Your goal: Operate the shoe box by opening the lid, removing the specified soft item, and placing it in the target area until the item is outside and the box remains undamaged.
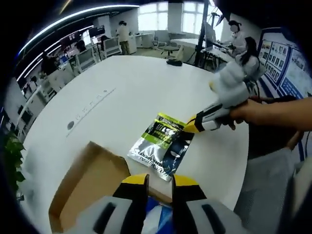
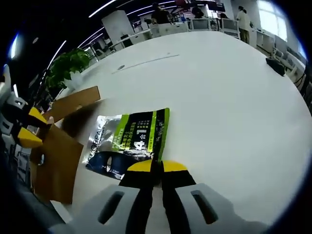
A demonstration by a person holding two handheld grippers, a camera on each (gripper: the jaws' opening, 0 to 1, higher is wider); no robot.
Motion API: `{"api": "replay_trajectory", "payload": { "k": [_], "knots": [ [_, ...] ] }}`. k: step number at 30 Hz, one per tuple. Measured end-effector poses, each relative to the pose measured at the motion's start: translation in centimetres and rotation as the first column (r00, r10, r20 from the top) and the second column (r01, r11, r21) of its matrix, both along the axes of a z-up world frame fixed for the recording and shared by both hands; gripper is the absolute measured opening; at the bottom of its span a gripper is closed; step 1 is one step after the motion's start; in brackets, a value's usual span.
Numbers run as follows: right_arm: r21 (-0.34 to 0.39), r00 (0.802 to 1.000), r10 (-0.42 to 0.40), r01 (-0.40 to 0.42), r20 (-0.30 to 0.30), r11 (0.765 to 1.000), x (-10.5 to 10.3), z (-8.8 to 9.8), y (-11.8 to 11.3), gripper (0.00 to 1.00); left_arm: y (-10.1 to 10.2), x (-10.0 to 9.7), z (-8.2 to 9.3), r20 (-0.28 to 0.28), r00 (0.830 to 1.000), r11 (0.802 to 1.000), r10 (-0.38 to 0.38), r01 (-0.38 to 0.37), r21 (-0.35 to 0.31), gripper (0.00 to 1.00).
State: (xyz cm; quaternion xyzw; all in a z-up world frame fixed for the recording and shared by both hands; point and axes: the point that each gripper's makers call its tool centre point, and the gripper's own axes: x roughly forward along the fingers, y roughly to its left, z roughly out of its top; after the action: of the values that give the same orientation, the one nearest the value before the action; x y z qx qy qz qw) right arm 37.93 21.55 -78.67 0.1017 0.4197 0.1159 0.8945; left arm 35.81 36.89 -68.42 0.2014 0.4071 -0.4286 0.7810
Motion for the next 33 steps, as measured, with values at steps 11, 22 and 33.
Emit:
{"api": "replay_trajectory", "payload": {
  "k": [11,22,33],
  "knots": [
    [-0.038,0.997,0.058,-0.056,0.055,0.998,-0.7,1.7,0.0,0.13,3.1,-0.5,1.9,0.057,0.996,0.996,0.067,-0.064,-0.054,0.22],
    [-0.058,0.989,0.115,-0.110,0.092,0.992,-1.5,4.8,0.6,0.20,7.5,-1.1,2.5,0.066,0.987,0.986,0.147,-0.140,-0.092,0.30],
    [-0.056,0.973,0.192,-0.187,0.129,0.981,-2.9,8.3,3.1,0.26,11.6,-2.2,2.8,0.064,0.971,0.966,0.231,-0.221,-0.131,0.38]
  ]
}}
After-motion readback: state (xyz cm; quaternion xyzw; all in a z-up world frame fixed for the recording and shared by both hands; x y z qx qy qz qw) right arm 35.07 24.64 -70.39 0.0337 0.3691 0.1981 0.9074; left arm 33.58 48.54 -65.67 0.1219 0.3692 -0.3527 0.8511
